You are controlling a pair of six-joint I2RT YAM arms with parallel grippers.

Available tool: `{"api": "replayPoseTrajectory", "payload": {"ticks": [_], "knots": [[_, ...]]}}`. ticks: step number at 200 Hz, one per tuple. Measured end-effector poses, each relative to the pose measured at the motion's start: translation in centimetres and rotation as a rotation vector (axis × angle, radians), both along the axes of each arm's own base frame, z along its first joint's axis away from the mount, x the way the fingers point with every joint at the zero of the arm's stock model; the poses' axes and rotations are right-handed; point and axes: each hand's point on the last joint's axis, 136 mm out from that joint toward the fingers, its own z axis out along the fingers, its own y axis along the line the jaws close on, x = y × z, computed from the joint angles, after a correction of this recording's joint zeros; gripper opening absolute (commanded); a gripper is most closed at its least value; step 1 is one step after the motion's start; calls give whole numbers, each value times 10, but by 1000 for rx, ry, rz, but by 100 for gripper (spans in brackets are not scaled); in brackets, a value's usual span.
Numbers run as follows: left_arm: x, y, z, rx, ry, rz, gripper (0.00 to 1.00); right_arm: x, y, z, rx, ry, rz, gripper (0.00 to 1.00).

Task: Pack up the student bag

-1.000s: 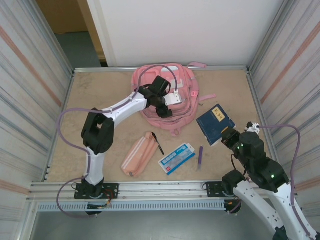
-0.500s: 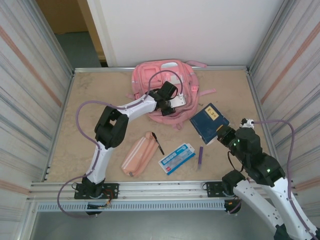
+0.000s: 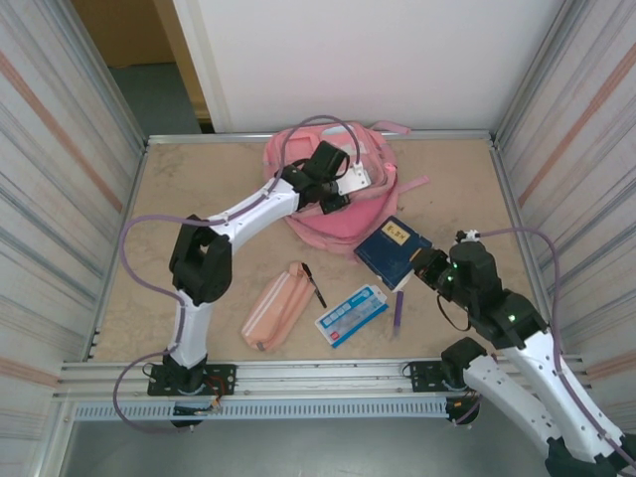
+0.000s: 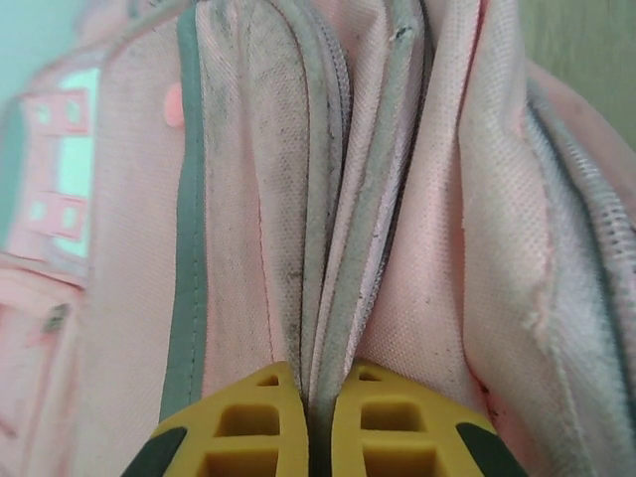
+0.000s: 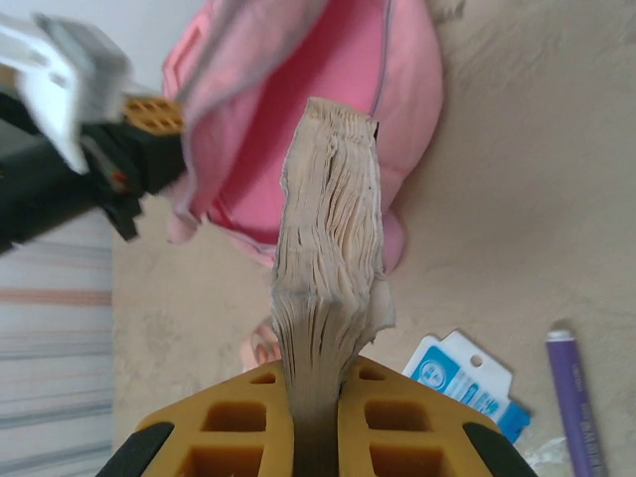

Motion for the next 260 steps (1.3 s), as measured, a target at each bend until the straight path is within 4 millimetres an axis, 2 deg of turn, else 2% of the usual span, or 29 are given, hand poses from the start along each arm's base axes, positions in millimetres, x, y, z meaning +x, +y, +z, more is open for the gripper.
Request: {"api": "replayPoseTrajectory", "payload": {"ticks": [20,43,72,108,128,158,204,229,260], "knots": [[-1,1,27,-50,-25,19,0,8,13,-9,44,36,18,0],[-8,3,44,-89,-21,29,0,24,25,-16,116,70,5,0],[-18,3,57,-133,10,27,0,46,36,-20,147,68,-17,0],[-29,3,67,-198,69,56,0,81,40,-1,180,-58,-71,0],[-32,3,72,-238,96,87,0,105,35,-1,193,-88,-112,0],[-35,2,80,-302,137,143,0,144,30,-19,196,-64,-179,0],[-43,-1,88,-404,189,225,0,202,59,-41,242,-60,-133,0],[-43,-1,93,-440,195,248,0,221,70,-54,274,-65,-130,0],[-43,-4,95,-477,221,269,0,235,81,-84,290,-47,-135,0]]}}
